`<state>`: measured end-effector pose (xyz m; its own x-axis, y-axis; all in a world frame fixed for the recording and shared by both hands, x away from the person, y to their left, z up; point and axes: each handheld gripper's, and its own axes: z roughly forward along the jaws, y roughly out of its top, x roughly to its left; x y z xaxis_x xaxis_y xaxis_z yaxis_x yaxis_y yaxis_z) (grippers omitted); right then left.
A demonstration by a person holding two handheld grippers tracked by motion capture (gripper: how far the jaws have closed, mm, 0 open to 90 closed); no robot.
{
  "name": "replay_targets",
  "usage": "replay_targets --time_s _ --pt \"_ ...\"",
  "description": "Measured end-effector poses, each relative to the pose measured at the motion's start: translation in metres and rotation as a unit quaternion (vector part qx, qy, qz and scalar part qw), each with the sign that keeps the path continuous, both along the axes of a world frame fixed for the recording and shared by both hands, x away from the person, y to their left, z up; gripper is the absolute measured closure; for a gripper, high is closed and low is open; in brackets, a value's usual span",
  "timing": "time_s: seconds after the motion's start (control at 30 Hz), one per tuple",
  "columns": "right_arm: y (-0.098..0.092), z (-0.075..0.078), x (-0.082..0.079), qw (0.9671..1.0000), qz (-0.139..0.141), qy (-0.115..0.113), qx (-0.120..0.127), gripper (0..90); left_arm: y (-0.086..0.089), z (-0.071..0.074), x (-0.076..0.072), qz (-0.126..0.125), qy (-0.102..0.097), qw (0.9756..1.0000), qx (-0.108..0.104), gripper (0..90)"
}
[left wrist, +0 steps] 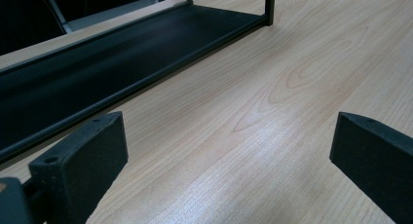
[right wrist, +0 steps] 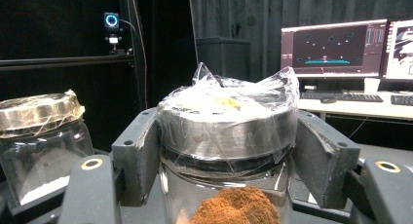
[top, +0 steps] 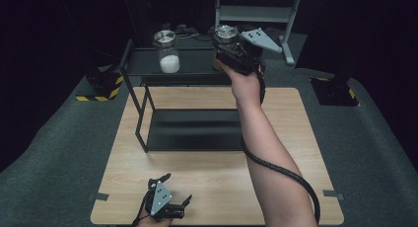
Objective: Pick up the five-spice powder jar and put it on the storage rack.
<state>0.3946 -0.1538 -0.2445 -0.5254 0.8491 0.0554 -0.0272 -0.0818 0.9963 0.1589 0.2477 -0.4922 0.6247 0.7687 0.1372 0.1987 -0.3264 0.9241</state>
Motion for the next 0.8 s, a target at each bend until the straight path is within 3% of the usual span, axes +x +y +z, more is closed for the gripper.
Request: replay_targets --time_s 0.6,0.8 --pt "0.0023 -0.0070 0.0008 1.0000 -0.003 -0.002 -0.002 30.9 0.0019 -0.0010 0.0004 -0.002 0.000 1.0000 -0.006 0.6" --pt "-0.0005 -0.0025 0.0010 1.0000 0.000 0.006 -0.003 28.4 0.0018 -0.0007 0.0006 -0.001 0.002 1.0000 -0.006 0.6"
